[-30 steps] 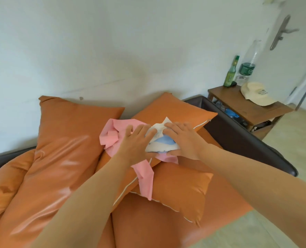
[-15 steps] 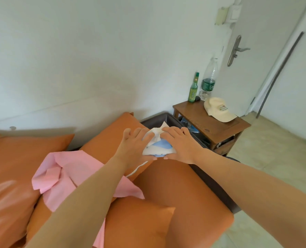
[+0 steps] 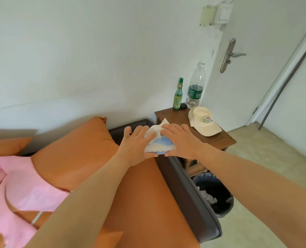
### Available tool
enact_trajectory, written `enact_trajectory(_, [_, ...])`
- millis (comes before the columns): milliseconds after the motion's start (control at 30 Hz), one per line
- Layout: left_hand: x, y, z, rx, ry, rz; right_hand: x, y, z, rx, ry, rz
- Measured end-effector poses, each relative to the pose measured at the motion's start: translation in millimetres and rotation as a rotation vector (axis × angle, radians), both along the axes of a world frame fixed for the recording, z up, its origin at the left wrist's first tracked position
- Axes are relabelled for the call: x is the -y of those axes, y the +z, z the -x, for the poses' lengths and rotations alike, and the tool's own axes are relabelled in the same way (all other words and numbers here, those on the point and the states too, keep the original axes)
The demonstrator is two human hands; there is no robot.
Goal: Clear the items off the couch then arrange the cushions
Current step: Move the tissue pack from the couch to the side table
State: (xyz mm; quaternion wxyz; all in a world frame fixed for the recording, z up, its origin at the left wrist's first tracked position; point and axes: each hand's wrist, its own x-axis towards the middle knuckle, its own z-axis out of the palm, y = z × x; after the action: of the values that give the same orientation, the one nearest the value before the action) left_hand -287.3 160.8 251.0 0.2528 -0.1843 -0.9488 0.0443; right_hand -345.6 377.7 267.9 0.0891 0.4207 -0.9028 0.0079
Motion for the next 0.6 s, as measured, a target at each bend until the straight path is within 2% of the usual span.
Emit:
enact_trajectory(367, [-53.4,-18.5,79.3,0.030,0.111,-0.002,-46.9,-17.8,99.1,0.041,0.076,0.031])
enact_trajectory(600, [-54.2,-49.8,153.8,0.033,0.065,0.018,-51.4,-47.7,168.3,0.086,0.027,0.017])
